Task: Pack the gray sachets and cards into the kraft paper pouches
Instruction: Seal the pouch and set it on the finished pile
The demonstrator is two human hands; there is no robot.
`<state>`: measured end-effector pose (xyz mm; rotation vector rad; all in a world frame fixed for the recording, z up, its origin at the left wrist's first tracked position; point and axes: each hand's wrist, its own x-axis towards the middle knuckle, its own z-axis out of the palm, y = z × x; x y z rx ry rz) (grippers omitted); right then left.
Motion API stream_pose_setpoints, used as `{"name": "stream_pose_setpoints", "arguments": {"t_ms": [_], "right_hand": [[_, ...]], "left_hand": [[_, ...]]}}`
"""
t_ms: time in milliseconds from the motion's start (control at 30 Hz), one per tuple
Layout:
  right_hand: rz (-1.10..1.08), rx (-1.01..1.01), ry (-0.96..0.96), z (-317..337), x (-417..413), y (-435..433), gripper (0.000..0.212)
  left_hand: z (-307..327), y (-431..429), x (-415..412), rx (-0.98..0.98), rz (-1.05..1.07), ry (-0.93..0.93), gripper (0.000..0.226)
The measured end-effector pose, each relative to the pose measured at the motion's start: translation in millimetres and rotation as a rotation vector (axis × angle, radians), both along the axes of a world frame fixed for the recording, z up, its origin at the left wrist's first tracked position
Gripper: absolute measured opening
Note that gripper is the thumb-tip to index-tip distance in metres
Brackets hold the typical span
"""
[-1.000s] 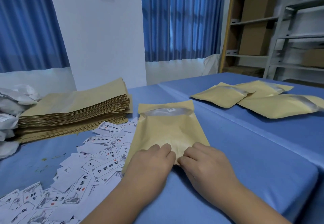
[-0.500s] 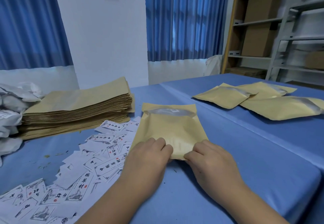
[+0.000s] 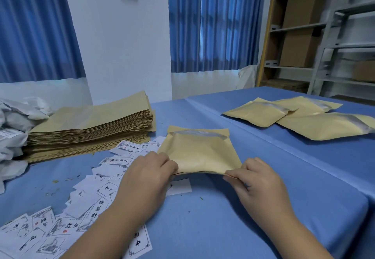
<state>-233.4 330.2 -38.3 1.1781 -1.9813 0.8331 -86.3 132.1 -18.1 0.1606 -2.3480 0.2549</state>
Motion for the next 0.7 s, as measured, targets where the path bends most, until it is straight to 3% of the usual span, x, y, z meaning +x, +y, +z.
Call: {"name": "stream_pose_setpoints", "arguments": {"t_ms": [167, 267, 333, 433, 533, 600, 700], "right_hand": [[-0.029, -0.026, -0.027, -1.1, 1.7, -0.3, 0.009], [0.036, -0.134, -0.198, 1.4, 0.5, 0.4, 0.009], [0.081, -0.244, -0.385, 4.4, 0.1, 1.6, 0.024], [0.075, -0.278, -0.609, 5.4, -4.6, 1.7, 0.06], [0.096, -0.27, -0.866, 5.3, -8.7, -1.0, 0.065], [0.144, -0.234, -0.972, 6.3, -8.5, -2.8, 0.06], [0.235, -0.2, -1.008, 6.1, -8.8, -1.2, 0.069]], "left_hand": [[2.6, -7.8, 0.3, -0.042, -0.03, 0.063, 0.031], [-3.6, -5.4, -0.5, 0.121, -0.033, 0.113, 0.027], [-0.4, -1.2, 1.0, 0.454, 0.015, 0.157, 0.023], [5.9, 1.7, 1.3, 1.091, 0.078, 0.275, 0.043], [14.6, 3.5, 1.5, 1.936, -0.242, 0.519, 0.039], [16.9, 3.6, 1.8, 2.187, -0.379, 0.64, 0.02], [18.7, 7.6, -4.2, 2.271, -0.385, 0.591, 0.023]]}}
